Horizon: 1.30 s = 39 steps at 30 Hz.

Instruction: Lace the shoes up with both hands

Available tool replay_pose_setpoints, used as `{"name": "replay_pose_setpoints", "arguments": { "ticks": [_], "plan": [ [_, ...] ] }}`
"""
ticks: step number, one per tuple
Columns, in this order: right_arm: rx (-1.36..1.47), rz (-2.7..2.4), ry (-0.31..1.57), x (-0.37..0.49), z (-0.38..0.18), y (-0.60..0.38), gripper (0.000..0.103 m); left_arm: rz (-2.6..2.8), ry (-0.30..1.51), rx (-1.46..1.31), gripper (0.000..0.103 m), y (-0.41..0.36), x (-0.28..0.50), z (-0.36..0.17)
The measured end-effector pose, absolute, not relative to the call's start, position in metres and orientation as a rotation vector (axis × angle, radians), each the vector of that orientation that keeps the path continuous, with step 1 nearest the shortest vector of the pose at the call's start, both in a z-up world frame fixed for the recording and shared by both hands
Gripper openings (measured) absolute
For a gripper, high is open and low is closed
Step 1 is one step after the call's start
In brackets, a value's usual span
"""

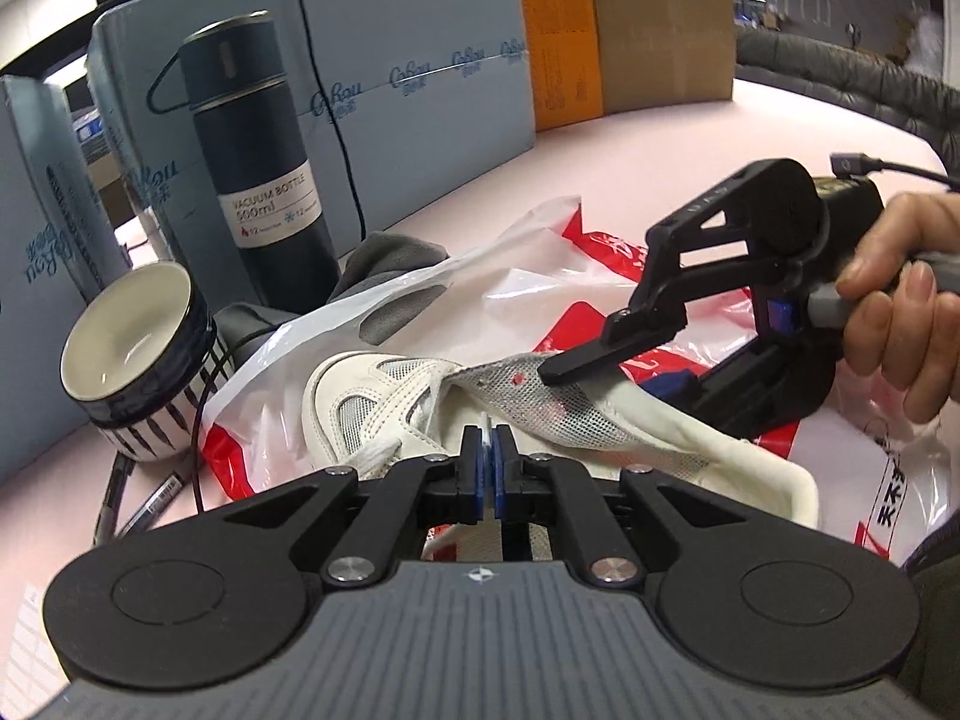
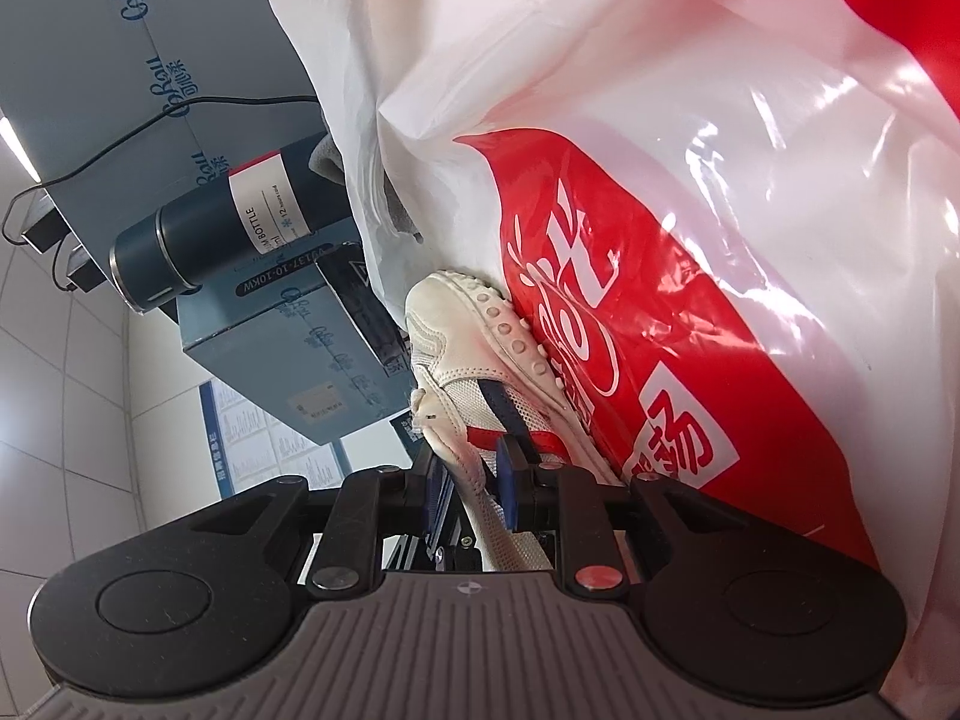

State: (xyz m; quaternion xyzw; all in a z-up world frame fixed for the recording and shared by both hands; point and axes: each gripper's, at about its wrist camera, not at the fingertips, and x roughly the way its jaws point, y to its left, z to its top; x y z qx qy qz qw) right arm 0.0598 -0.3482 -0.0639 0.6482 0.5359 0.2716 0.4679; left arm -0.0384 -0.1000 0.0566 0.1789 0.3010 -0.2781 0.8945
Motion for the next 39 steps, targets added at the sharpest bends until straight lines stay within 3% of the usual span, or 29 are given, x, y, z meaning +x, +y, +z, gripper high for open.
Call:
{"name": "replay_pose_setpoints", "arguments": {
  "ticks": [12, 22, 28, 39],
  "plan": [
    [1.583, 0.665, 1.314, 0.061, -0.060, -0.345, 0.020, -0.554, 0.665, 0.433, 0.003, -0.108, -0.036, 0.054],
    [1.599, 0.664, 1.303, 0.060, -0.059, -0.343, 0.020, -0.632, 0.450, 0.486, 0.003, -0.100, -0.052, 0.054],
    [1.601, 0.662, 1.303, 0.062, -0.056, -0.340, 0.019, -0.681, 0.419, 0.495, 0.003, -0.098, -0.058, 0.061],
    [1.592, 0.662, 1.306, 0.066, -0.054, -0.334, 0.020, -0.634, 0.530, 0.456, 0.007, -0.101, -0.038, 0.051]
  ]
}}
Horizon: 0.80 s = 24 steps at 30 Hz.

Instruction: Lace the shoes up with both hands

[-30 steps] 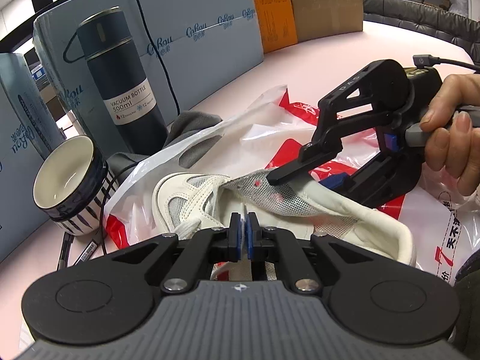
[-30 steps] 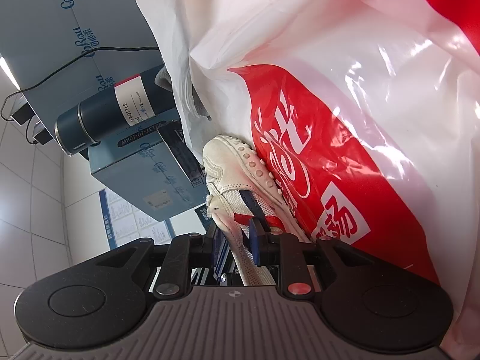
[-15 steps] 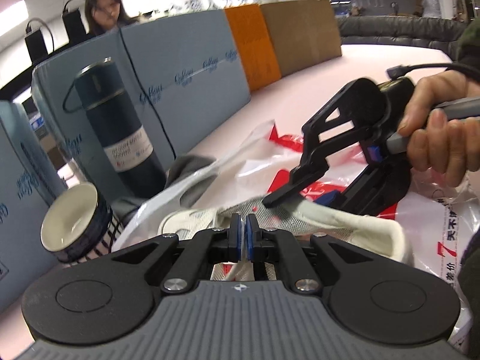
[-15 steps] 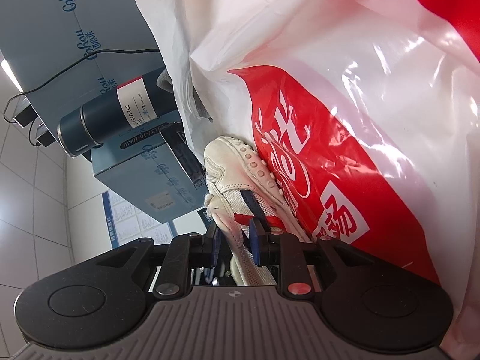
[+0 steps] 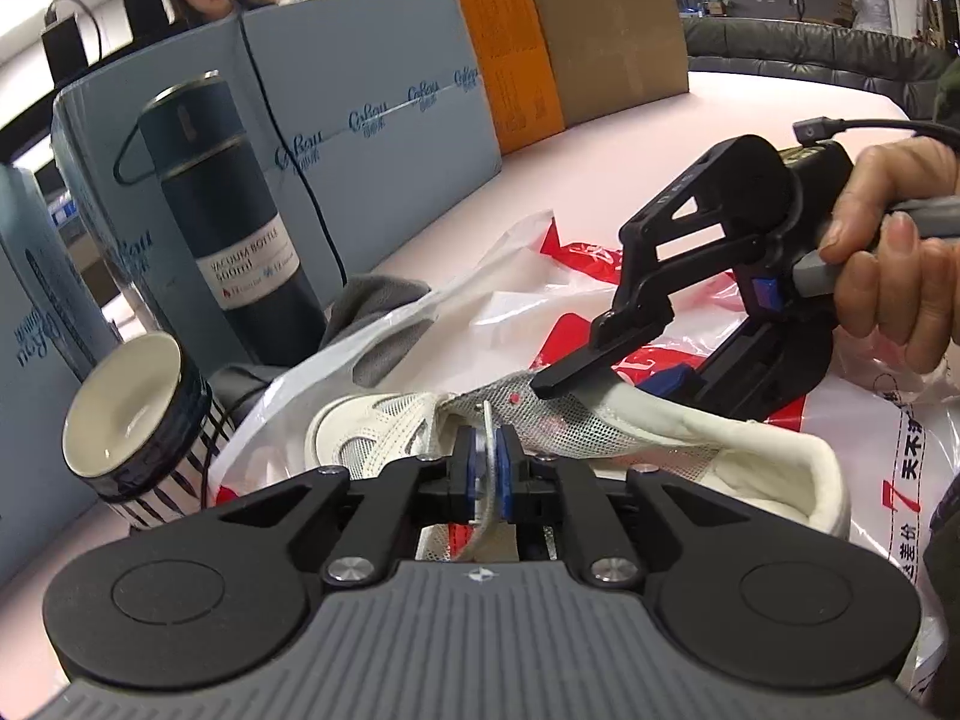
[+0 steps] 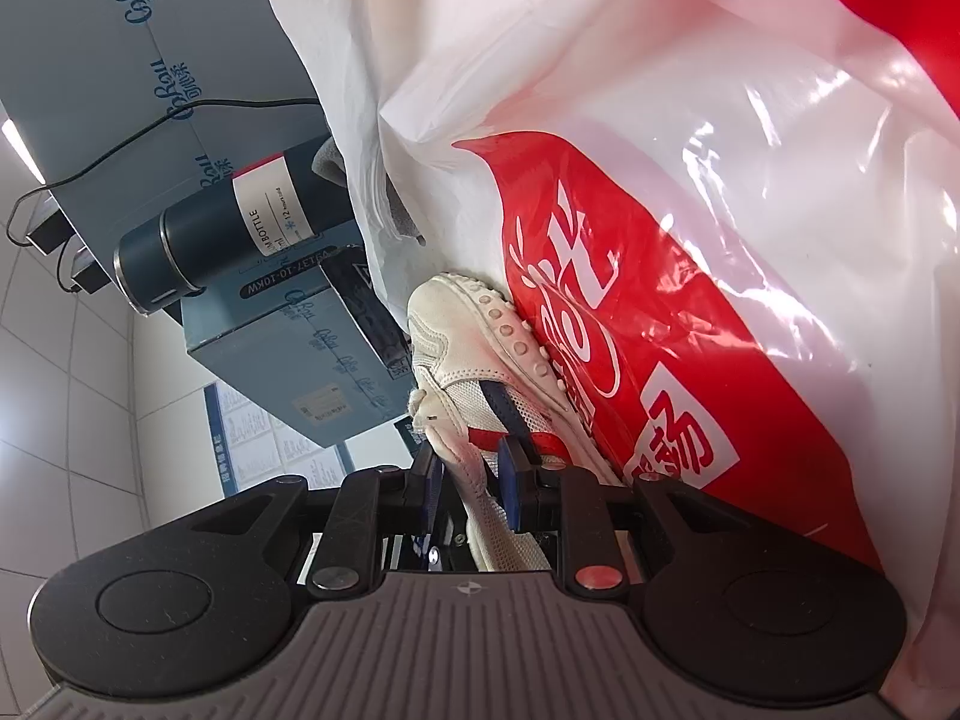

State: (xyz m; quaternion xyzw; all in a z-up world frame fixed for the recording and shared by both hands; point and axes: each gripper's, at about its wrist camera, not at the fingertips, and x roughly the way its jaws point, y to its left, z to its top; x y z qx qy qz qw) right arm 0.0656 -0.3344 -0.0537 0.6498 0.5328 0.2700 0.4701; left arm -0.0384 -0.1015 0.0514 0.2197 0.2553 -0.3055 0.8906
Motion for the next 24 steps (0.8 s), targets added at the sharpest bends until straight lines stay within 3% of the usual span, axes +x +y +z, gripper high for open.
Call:
{"name": "replay_pose_setpoints", "arguments": {
  "ticks": [5, 24],
  "plan": [
    [1.595, 0.662, 1.305, 0.067, -0.053, -0.331, 0.020, -0.635, 0.545, 0.417, 0.002, -0.099, -0.037, 0.056],
    [1.569, 0.671, 1.298, 0.064, -0.054, -0.339, 0.019, -0.621, 0.556, 0.424, 0.003, -0.097, -0.029, 0.059]
  ]
}}
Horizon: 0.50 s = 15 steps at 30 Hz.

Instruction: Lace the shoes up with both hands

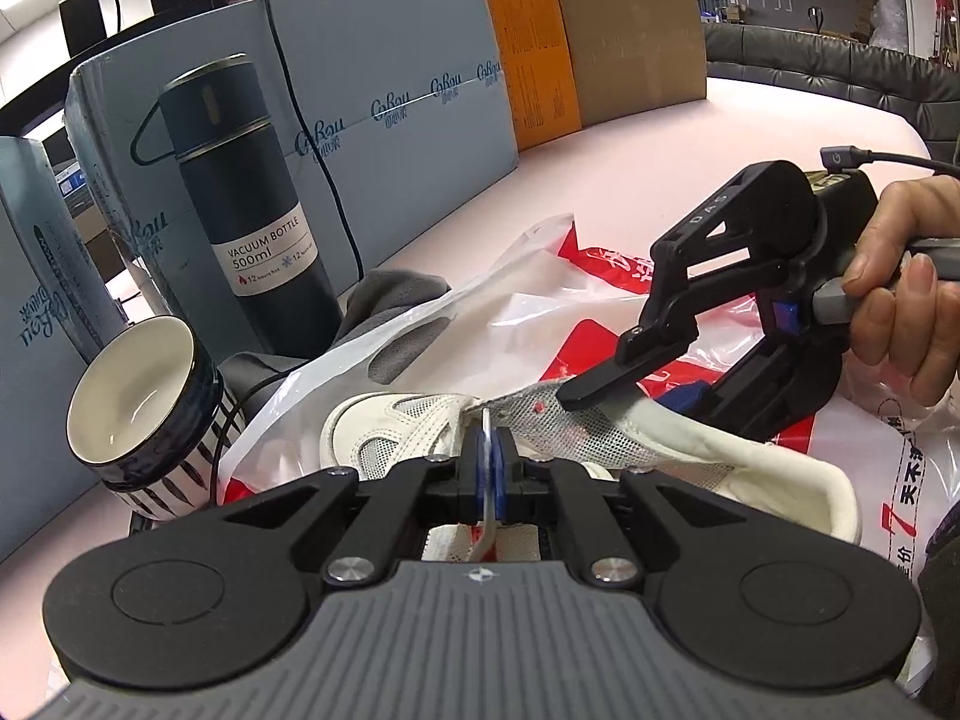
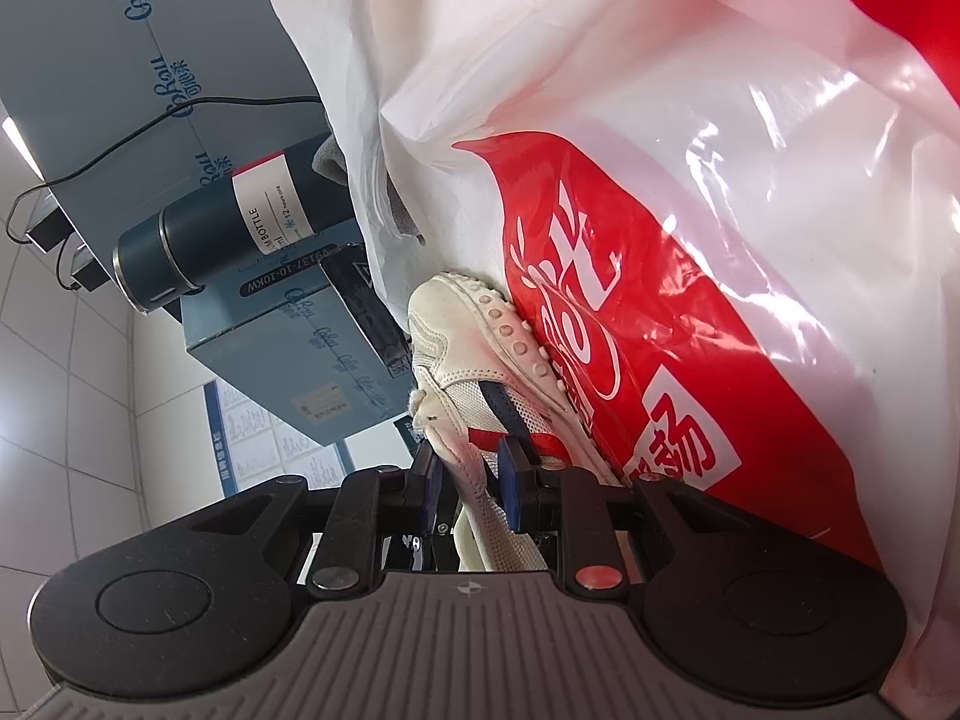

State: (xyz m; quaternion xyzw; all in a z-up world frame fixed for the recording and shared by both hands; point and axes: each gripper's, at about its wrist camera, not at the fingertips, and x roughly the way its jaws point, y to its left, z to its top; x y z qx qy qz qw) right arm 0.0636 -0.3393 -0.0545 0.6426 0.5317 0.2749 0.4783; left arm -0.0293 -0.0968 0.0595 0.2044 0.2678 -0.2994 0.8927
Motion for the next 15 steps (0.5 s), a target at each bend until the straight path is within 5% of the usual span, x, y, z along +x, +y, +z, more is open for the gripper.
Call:
{"name": "replay_pose_setpoints", "arguments": {
  "ticks": [15],
  "plan": [
    [1.476, 0.681, 1.274, 0.069, -0.042, -0.334, 0.020, -0.670, 0.578, 0.428, 0.003, -0.100, -0.031, 0.059]
  ]
}}
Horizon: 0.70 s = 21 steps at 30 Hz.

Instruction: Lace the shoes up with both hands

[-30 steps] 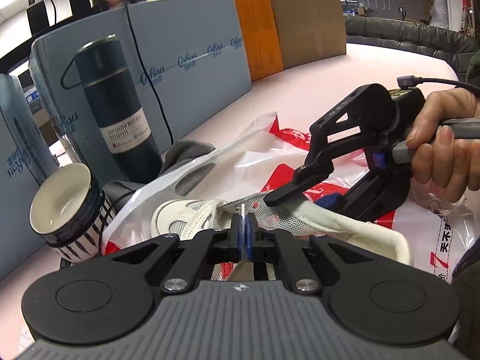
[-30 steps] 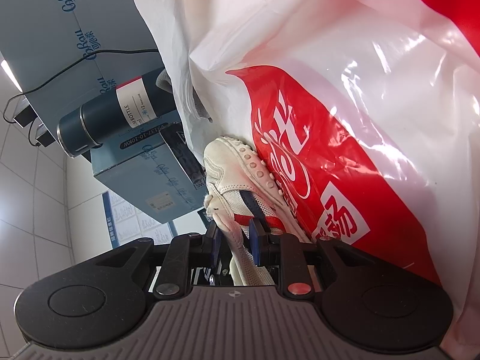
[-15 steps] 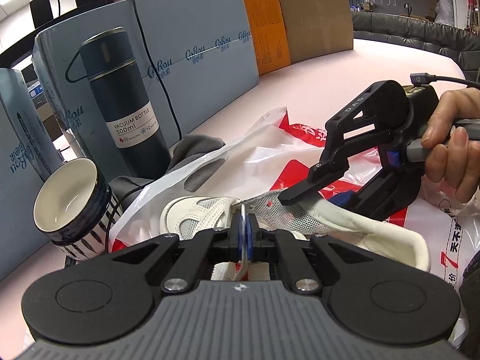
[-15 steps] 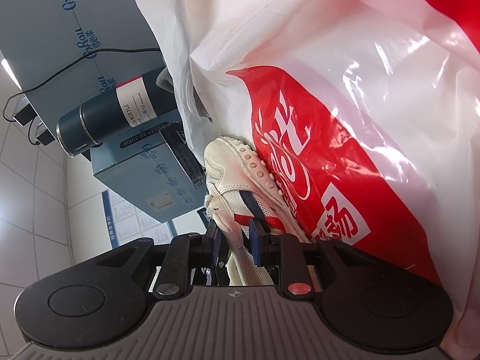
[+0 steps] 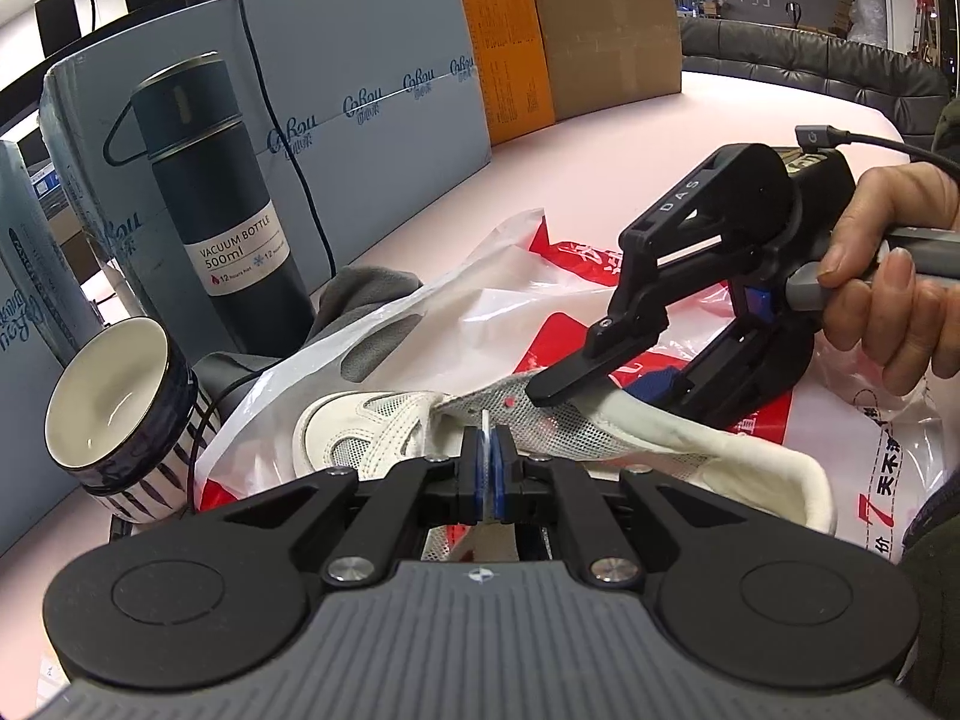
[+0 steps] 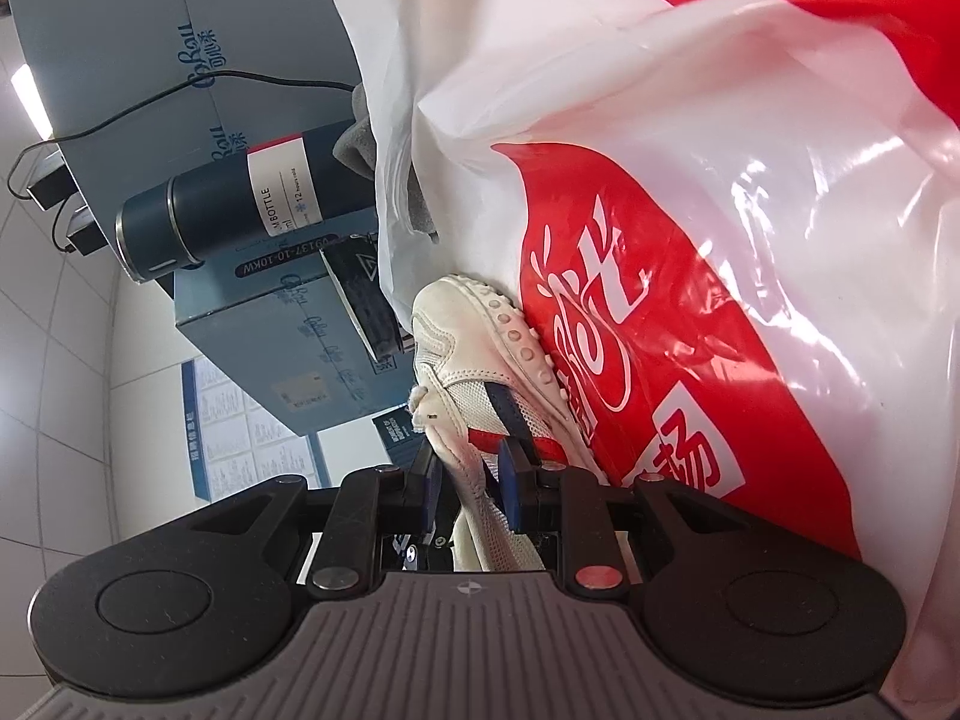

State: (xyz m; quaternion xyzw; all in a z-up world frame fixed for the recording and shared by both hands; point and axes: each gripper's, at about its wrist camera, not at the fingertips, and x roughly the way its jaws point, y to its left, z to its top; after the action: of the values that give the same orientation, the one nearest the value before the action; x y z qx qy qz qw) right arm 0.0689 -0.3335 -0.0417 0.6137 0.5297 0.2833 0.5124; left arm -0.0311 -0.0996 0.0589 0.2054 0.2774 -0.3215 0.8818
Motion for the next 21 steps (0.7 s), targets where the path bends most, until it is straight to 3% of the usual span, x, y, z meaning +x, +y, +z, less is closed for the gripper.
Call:
{"name": "replay_pose_setpoints", "arguments": {
  "ticks": [12, 21],
  "plan": [
    [1.145, 0.700, 1.195, 0.077, 0.000, -0.326, 0.018, -0.638, 0.585, 0.430, 0.003, -0.102, -0.030, 0.058],
    [1.170, 0.686, 1.201, 0.078, -0.005, -0.327, 0.017, -0.616, 0.603, 0.419, 0.003, -0.103, -0.028, 0.057]
  ]
}}
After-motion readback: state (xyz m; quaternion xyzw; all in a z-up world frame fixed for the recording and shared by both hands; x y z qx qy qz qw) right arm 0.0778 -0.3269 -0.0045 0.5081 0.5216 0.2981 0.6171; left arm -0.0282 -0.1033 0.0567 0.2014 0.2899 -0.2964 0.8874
